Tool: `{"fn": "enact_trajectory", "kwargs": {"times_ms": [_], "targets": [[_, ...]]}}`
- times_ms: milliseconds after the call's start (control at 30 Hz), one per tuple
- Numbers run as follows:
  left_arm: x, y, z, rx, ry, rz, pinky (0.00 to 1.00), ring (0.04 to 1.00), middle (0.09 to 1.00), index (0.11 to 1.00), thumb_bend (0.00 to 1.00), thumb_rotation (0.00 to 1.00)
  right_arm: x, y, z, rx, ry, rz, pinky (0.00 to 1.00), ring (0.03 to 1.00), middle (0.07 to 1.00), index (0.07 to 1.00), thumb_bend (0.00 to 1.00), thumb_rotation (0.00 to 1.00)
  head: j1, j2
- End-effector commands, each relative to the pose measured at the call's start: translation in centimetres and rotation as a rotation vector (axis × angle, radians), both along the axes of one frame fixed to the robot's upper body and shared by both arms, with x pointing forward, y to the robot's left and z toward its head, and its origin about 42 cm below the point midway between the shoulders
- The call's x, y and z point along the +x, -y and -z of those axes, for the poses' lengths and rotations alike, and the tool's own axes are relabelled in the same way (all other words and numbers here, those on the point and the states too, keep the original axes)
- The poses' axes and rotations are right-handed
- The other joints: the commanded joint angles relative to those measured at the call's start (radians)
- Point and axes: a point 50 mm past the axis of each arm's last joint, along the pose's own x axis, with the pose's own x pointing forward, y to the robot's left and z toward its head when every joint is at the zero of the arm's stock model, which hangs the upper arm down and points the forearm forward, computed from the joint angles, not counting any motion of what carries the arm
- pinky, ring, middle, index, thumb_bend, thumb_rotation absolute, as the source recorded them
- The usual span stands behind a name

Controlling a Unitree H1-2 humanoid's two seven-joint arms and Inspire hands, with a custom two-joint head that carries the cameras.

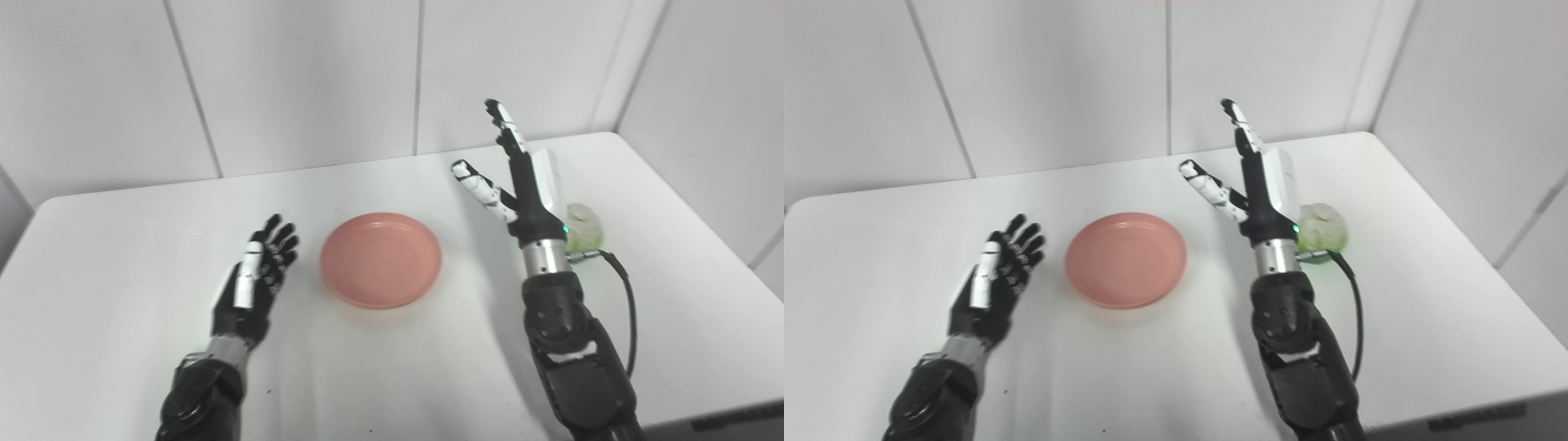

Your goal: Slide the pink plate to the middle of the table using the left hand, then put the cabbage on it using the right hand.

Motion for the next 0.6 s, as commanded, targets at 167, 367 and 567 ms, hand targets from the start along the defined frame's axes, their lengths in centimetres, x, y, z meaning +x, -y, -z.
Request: {"fn": "enact_trajectory", "kwargs": {"times_ms": [167,367,567], "targets": [[2.0,-2.4,0.1,0.004,0.008,-0.019,0.97,0.936,0.94,0.935,0.45,1.0,-0.6,1.8,-3.7,-0.082,0.031,0.095,0.85,0.906,0.925,0.941,0.88,0.82,-0.053,-0.005],[2.8,-3.4,0.9,0.0,0.009,-0.007,0.98,0.94,0.94,0.939,0.48,1.0,-0.8,4.4,-4.7,-0.139,-0.02,0.188,0.85,0.943,0.979,0.992,0.92,0.75,-0.084,-0.015],[3.1,-4.1,1.5,-0.028,0.001,-0.006,0.98,0.947,0.948,0.947,0.48,1.0,-1.7,6.9,-5.2,-0.172,-0.075,0.289,0.85,0.955,0.999,1.0,0.96,0.73,-0.135,-0.029]]}}
